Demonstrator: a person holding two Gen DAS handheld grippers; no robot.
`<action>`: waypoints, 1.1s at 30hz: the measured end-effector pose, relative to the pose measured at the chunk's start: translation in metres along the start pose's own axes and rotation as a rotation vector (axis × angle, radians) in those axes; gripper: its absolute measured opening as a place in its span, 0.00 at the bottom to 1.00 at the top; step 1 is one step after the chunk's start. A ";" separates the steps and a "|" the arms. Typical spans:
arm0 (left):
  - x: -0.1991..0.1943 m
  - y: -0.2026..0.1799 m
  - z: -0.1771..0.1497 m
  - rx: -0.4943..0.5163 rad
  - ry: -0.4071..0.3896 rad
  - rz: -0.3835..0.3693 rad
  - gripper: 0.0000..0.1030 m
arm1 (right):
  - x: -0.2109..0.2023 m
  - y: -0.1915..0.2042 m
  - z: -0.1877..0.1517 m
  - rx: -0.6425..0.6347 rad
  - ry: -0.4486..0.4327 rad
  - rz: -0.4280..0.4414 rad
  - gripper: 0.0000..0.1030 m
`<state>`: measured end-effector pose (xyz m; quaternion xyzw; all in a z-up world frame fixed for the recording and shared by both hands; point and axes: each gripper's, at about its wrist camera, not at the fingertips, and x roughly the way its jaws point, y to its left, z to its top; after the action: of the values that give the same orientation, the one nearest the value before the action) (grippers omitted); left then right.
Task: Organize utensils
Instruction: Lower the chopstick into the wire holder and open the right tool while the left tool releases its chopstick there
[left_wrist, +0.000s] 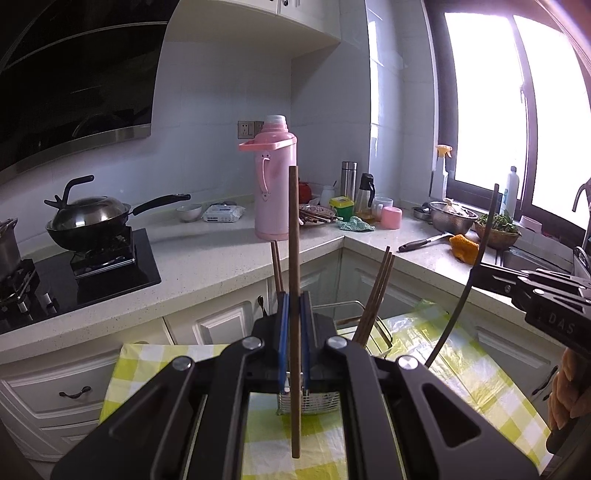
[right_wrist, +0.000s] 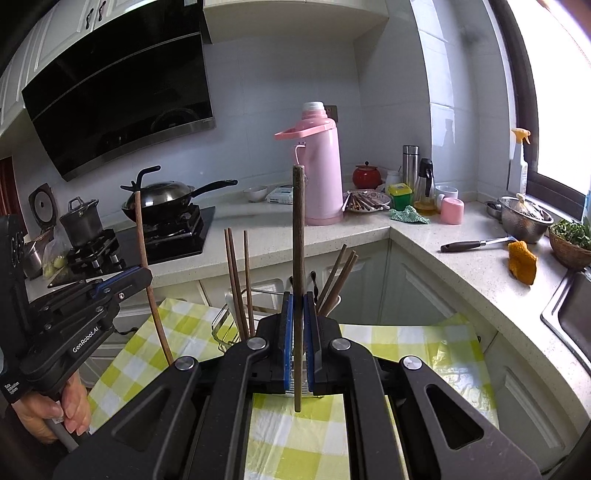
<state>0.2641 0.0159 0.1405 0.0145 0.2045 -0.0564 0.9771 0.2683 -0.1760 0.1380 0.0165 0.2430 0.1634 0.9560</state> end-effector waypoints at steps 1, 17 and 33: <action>0.002 0.000 0.004 0.003 -0.002 0.001 0.06 | 0.001 0.000 0.004 -0.002 -0.001 0.000 0.06; 0.015 -0.007 0.061 0.022 -0.059 0.008 0.06 | 0.028 -0.001 0.048 0.002 0.003 0.031 0.06; 0.073 -0.002 0.059 -0.026 -0.051 0.039 0.06 | 0.078 0.006 0.058 0.015 0.032 0.055 0.06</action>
<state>0.3536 0.0038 0.1657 0.0041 0.1800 -0.0352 0.9830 0.3584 -0.1424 0.1544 0.0275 0.2590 0.1880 0.9470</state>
